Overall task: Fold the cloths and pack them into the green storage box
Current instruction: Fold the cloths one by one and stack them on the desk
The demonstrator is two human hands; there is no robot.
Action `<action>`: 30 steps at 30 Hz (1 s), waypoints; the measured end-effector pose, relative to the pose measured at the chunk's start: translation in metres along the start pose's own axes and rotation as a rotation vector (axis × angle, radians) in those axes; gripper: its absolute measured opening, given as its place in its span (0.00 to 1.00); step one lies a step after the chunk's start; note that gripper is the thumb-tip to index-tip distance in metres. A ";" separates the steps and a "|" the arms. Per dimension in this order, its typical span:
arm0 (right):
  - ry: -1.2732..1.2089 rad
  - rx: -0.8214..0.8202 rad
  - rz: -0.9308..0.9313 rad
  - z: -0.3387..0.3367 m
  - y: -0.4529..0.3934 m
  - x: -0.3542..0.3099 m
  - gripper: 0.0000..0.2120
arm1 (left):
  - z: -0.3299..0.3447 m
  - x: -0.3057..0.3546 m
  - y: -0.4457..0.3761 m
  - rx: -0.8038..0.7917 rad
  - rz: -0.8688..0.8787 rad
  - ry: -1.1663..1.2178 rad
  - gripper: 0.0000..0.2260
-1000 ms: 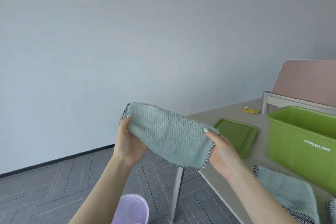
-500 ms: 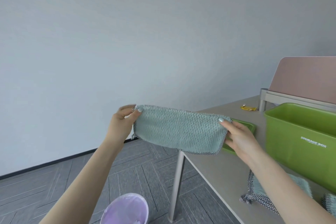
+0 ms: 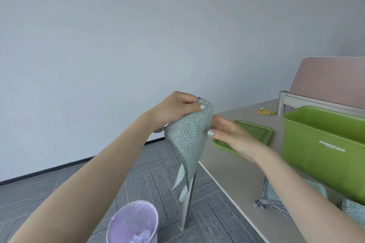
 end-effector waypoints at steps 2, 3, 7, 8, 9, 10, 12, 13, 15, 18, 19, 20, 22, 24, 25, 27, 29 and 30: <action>-0.044 -0.057 0.040 0.010 0.005 0.007 0.21 | -0.001 -0.002 -0.003 -0.056 -0.037 0.025 0.06; -0.065 -0.073 0.065 0.014 0.007 0.012 0.23 | -0.001 -0.006 -0.004 -0.080 -0.065 0.046 0.06; -0.134 -0.157 0.180 0.027 0.015 0.026 0.32 | -0.006 -0.027 -0.008 -0.083 -0.183 0.190 0.07; -0.165 -0.178 0.204 0.030 0.017 0.027 0.31 | -0.006 -0.033 -0.009 -0.069 -0.216 0.236 0.08; -0.199 -0.180 0.224 0.031 0.020 0.026 0.26 | -0.006 -0.041 -0.009 -0.051 -0.264 0.302 0.10; -0.239 -0.166 0.241 0.030 0.021 0.025 0.20 | -0.007 -0.053 -0.009 -0.025 -0.326 0.395 0.12; -0.319 -0.112 0.257 0.028 0.021 0.019 0.14 | -0.006 -0.085 -0.007 0.088 -0.520 0.670 0.20; -0.348 -0.082 0.255 0.026 0.020 0.015 0.14 | -0.002 -0.103 -0.002 0.169 -0.620 0.801 0.24; -0.387 -0.008 0.264 0.020 0.015 0.010 0.15 | 0.020 -0.127 0.017 0.188 -0.785 0.964 0.27; -0.377 0.087 0.339 0.008 0.009 0.013 0.14 | 0.059 -0.127 0.056 0.045 -0.871 0.958 0.30; -0.353 0.099 0.367 0.005 0.009 0.014 0.14 | 0.067 -0.126 0.063 0.030 -0.869 0.926 0.32; -0.324 0.097 0.391 0.002 0.009 0.016 0.13 | 0.073 -0.126 0.066 0.009 -0.871 0.907 0.33; -0.280 0.097 0.439 -0.004 0.011 0.020 0.12 | 0.077 -0.120 0.066 -0.047 -0.886 0.955 0.35; -0.267 0.112 0.477 -0.010 0.013 0.025 0.10 | 0.073 -0.118 0.057 -0.088 -0.836 0.924 0.36; -0.261 0.125 0.486 -0.012 0.013 0.027 0.09 | 0.070 -0.114 0.053 -0.102 -0.795 0.851 0.34; -0.243 0.156 0.484 -0.016 0.013 0.030 0.09 | 0.066 -0.109 0.048 -0.125 -0.738 0.695 0.27; -0.221 0.202 0.479 -0.021 0.013 0.030 0.10 | 0.066 -0.106 0.049 -0.161 -0.690 0.516 0.23; -0.212 0.230 0.477 -0.024 0.012 0.030 0.10 | 0.068 -0.108 0.049 -0.191 -0.668 0.430 0.22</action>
Point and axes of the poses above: each hand's wrist, its own y-axis away from the middle knuckle, its own z-axis out of the palm, x = y × z, the point moved 6 cm from there along -y, towards the middle knuckle, and after that the axes turned 13 degrees about x, right-handed, at the moved point
